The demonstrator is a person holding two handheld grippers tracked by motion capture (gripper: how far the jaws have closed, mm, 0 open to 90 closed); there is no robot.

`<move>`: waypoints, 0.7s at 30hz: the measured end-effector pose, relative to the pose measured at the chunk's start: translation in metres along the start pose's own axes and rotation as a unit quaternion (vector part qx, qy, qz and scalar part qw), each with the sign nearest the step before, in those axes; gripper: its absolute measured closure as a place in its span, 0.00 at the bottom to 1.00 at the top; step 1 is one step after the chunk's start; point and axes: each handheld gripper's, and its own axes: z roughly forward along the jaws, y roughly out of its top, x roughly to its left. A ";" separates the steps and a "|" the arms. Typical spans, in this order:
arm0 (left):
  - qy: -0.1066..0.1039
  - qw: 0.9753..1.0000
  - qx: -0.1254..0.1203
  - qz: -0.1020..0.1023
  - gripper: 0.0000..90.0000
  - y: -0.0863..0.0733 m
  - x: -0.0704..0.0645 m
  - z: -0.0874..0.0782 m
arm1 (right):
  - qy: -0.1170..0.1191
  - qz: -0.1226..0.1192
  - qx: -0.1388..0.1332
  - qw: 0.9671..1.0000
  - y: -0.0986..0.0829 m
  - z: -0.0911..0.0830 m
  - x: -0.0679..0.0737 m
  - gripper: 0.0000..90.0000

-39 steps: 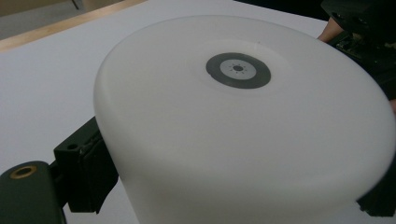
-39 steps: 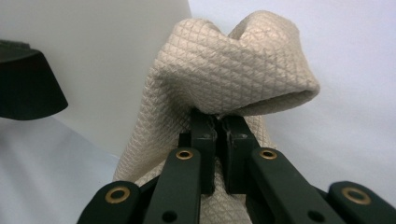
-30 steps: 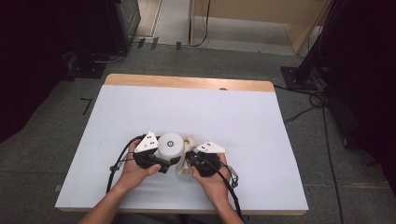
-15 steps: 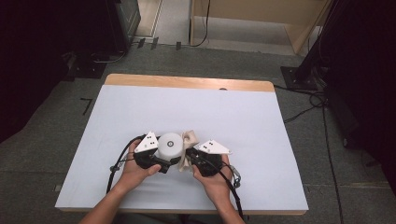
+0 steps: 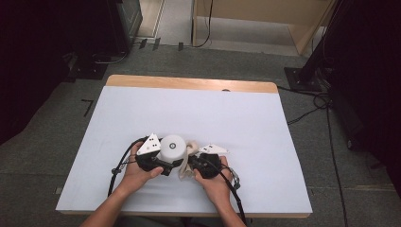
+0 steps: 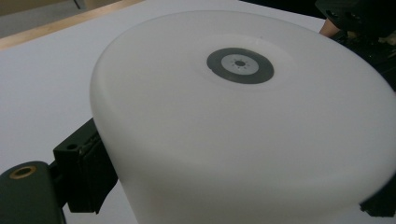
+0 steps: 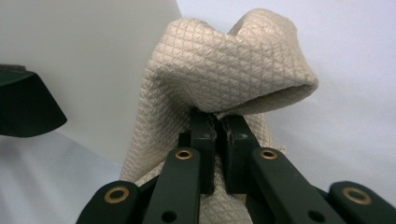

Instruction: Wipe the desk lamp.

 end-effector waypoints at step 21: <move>0.000 1.000 0.003 0.001 0.08 0.000 0.000 0.001 | 0.014 -0.022 -0.076 0.997 0.016 -0.026 0.010 0.95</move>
